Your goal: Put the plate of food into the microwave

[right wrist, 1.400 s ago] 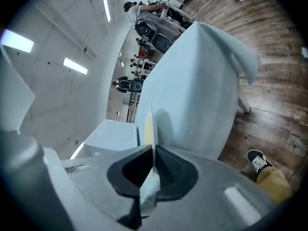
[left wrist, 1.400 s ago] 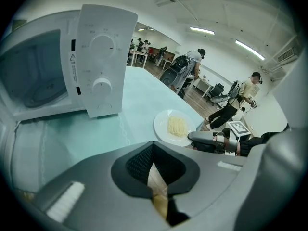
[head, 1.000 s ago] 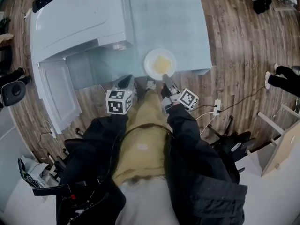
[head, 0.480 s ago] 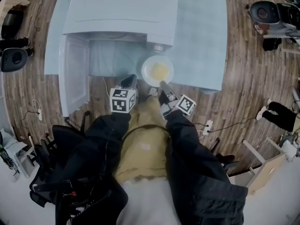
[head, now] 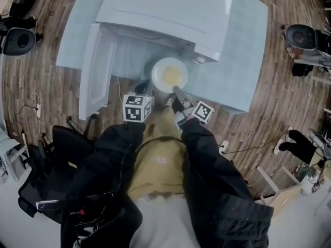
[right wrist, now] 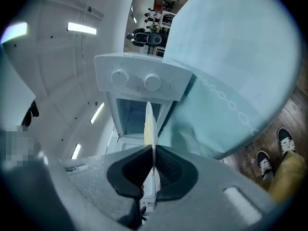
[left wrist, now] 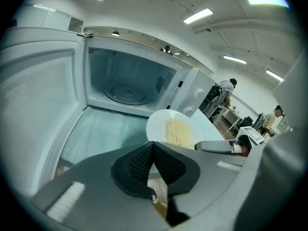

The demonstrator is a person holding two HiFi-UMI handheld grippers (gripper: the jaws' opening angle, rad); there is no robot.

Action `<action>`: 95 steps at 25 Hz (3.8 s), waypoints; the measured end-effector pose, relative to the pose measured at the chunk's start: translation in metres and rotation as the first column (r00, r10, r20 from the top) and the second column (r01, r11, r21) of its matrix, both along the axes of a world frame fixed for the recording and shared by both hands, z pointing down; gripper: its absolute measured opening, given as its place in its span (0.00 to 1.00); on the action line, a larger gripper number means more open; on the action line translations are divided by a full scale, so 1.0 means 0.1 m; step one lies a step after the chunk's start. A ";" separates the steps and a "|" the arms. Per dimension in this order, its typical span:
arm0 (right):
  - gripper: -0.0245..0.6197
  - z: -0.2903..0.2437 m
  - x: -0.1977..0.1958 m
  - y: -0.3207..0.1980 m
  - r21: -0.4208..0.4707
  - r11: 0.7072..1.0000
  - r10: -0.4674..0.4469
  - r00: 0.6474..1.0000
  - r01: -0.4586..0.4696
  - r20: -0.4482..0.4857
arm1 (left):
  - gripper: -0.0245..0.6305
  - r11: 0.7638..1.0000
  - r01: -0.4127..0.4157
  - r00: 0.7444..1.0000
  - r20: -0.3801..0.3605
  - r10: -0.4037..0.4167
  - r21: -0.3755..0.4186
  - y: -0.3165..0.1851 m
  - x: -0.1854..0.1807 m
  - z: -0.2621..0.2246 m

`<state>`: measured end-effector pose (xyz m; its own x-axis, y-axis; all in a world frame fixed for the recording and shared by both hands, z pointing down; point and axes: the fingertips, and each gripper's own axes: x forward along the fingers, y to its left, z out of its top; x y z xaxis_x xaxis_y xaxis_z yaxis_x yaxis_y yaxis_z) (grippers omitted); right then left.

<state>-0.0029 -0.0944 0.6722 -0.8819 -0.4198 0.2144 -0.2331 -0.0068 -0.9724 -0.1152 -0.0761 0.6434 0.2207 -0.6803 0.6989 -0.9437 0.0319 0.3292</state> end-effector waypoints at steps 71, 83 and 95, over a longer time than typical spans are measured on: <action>0.09 0.29 -1.53 -1.55 -0.193 0.937 0.309 0.948 -0.290 0.075 | 0.04 0.991 0.132 0.991 0.002 -0.132 -0.016 -0.07 -0.93 0.16; 0.10 0.08 -1.33 -1.09 -0.013 0.991 0.135 0.990 -0.135 -0.047 | 0.04 0.993 0.109 0.994 0.001 -0.109 0.040 -0.18 -0.81 -0.04; 0.03 -0.82 -1.01 -0.70 0.454 0.863 0.029 0.876 0.221 -0.482 | 0.04 0.982 0.054 0.998 0.017 -0.058 0.181 -0.53 -0.53 -0.66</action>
<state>-0.1035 -0.1649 0.5906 -0.7729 -0.4963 0.3954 -0.6234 0.4773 -0.6194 -0.1681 -0.1290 0.5779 0.1642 -0.8068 0.5676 -0.9493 0.0272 0.3133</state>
